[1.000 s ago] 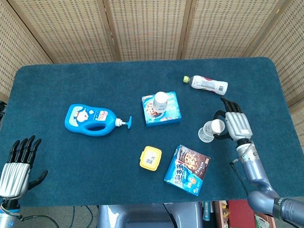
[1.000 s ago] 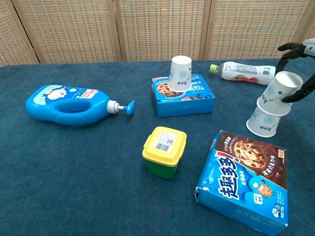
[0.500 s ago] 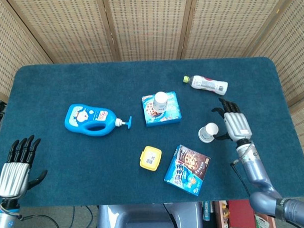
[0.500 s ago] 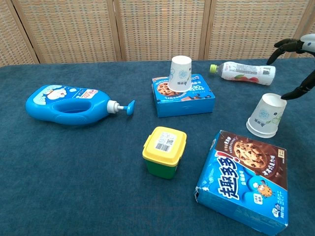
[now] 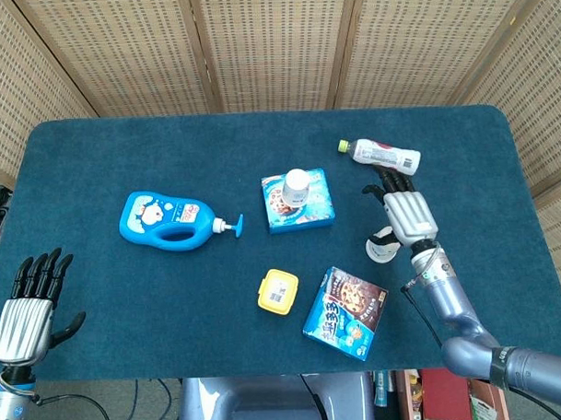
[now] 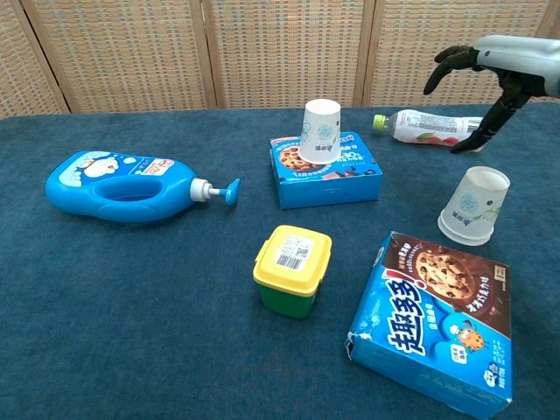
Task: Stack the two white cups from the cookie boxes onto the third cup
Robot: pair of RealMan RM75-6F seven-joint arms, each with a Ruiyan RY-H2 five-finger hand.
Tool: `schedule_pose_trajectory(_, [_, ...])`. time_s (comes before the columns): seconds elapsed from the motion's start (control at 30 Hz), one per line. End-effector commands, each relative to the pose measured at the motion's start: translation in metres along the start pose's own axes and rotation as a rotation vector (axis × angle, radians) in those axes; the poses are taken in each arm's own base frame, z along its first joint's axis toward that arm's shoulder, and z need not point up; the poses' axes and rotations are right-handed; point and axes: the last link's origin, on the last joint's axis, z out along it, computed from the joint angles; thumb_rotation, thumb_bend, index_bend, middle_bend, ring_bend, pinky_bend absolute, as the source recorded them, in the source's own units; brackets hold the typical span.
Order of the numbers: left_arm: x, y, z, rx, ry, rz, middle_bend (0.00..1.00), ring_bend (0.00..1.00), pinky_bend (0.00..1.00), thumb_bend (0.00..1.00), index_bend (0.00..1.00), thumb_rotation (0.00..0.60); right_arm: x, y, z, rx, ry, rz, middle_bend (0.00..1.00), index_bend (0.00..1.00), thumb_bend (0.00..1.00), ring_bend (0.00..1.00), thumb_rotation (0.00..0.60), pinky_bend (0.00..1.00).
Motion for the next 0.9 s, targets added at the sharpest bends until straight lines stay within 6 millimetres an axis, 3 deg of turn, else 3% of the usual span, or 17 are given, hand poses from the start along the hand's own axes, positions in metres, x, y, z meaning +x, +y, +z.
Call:
schedule_pose_trajectory(0.03, [-0.001, -0.001, 0.002, 0.004, -0.005, -0.001, 0.00, 0.00, 0.00, 0.25, 0.00, 0.600, -0.002, -0.010, 0.013, 0.008, -0.009, 0.005, 0.00, 0.28, 0.13, 0.00, 0.600, 0.00])
schedule_pose_trajectory(0.53, [-0.007, -0.010, 0.011, 0.034, -0.027, -0.019, 0.00, 0.00, 0.00, 0.25, 0.00, 0.600, -0.006, -0.052, 0.073, 0.028, 0.018, 0.004, 0.00, 0.28, 0.13, 0.00, 0.600, 0.00])
schedule_pose_trajectory(0.9, [-0.008, -0.013, 0.014, 0.046, -0.028, -0.023, 0.00, 0.00, 0.00, 0.25, 0.00, 0.600, -0.013, -0.076, 0.094, 0.059, 0.005, 0.006, 0.00, 0.28, 0.13, 0.00, 0.600, 0.00])
